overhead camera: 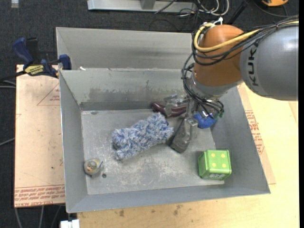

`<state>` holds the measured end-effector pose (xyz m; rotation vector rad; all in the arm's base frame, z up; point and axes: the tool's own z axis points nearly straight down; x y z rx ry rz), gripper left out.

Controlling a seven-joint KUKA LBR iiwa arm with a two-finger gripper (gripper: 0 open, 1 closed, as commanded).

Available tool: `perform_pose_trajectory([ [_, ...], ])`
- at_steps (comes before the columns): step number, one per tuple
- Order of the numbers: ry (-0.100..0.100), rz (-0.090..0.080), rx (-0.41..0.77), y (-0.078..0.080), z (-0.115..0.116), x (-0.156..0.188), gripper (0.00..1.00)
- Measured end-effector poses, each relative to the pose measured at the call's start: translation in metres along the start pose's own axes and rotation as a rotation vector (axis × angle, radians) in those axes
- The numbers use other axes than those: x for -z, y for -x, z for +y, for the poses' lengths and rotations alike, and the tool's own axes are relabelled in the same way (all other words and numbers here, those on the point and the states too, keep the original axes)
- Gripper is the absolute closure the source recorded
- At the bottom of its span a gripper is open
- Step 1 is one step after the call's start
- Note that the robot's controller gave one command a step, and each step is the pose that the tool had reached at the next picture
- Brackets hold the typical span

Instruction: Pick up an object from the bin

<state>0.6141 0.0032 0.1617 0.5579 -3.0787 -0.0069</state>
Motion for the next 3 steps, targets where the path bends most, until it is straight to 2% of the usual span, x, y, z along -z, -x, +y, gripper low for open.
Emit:
perform_pose_trajectory([
  [1, -0.011, -0.025, 0.042, 0.019, 0.008, 0.02, 0.0],
  [2, -0.008, -0.017, 0.09, -0.002, 0.035, -0.041, 0.0],
  [3, -0.008, -0.017, 0.151, 0.031, 0.063, -0.09, 1.0],
])
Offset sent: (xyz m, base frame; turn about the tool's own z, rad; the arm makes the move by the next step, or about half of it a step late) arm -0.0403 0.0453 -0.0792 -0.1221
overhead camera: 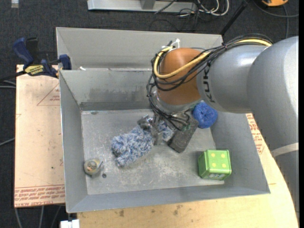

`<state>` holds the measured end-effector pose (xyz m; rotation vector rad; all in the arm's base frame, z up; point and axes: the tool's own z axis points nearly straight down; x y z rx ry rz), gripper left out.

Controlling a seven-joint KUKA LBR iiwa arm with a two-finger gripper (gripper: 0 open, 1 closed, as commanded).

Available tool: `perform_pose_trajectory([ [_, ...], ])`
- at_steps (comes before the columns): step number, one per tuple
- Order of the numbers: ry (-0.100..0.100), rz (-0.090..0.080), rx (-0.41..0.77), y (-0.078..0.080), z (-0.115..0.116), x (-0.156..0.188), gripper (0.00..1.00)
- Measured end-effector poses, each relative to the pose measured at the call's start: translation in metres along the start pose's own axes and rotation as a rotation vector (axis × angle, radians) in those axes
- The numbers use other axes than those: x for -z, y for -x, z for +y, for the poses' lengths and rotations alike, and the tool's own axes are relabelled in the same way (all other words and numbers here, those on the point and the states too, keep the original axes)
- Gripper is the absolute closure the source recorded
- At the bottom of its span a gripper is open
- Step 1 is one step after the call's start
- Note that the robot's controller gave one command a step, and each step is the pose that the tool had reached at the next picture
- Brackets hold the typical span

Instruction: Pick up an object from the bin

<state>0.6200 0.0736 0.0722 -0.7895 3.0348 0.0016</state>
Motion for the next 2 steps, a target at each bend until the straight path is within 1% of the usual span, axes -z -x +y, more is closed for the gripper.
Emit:
perform_pose_trajectory([
  [1, 0.0, 0.0, 0.0, 0.0, 0.0, 0.0, 1.0],
  [2, -0.001, -0.002, -0.013, -0.003, 0.018, 0.147, 1.0],
])
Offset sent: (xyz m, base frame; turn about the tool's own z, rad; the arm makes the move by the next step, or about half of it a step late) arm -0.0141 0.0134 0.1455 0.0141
